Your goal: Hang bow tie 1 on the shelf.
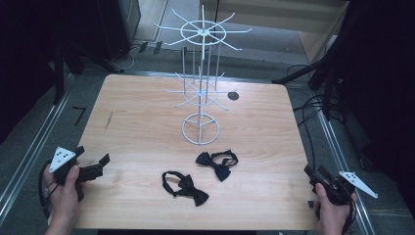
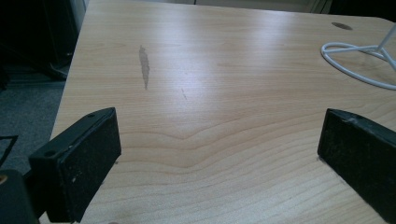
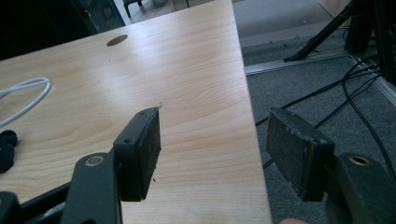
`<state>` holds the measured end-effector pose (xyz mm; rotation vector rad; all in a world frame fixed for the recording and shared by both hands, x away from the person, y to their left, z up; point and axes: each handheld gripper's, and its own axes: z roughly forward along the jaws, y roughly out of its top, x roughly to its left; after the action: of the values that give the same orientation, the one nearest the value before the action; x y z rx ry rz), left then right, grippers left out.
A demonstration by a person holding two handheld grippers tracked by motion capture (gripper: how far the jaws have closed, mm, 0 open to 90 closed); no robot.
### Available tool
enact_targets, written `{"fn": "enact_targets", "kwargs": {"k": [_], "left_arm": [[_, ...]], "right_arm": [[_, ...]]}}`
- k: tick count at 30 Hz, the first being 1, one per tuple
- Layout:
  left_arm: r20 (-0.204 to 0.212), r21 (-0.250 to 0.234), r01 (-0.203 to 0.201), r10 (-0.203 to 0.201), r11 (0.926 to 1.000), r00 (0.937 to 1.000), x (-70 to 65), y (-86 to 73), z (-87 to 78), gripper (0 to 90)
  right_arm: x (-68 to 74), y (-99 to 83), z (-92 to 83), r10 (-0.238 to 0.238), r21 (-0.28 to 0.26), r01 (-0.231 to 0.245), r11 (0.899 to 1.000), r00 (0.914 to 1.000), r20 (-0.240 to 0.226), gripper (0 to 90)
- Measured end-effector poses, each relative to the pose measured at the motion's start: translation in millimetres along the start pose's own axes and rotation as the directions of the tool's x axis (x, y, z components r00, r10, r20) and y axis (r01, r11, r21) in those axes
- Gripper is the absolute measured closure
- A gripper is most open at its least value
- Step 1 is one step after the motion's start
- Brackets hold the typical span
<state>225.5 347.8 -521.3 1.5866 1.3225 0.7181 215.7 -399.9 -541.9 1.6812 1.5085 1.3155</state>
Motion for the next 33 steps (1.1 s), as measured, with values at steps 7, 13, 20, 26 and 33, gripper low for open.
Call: {"fn": "enact_targets", "kwargs": {"k": [7,13,20,26,33], "left_arm": [[0.006,0.011,0.001,-0.001,0.9999,1.0,-0.8,0.2,1.0,0.0],[0.009,0.017,-0.006,0.006,0.9998,0.9999,-2.2,0.4,1.8,0.0],[0.012,0.015,-0.003,0.003,0.9999,0.9999,-1.9,0.4,1.6,0.0],[0.013,0.016,-0.004,0.004,0.9999,0.9999,-2.0,0.4,1.5,0.0],[0.012,0.015,-0.008,0.008,0.9999,0.9999,-2.0,0.4,1.5,0.0]], "right_arm": [[19.0,1.1,9.5,-0.046,0.022,0.046,0.999,0.9989,-0.008,38.2],[43.1,2.0,19.2,-0.118,0.04,0.12,0.992,0.9922,-0.041,38.3],[63.8,2.7,26.6,-0.138,0.046,0.141,0.989,0.9877,-0.073,38.7],[79.3,2.3,32.6,-0.151,0.052,0.157,0.986,0.9831,-0.104,38.9],[96.1,0.4,37.0,-0.16,0.076,0.171,0.982,0.978,-0.134,40.6]]}}
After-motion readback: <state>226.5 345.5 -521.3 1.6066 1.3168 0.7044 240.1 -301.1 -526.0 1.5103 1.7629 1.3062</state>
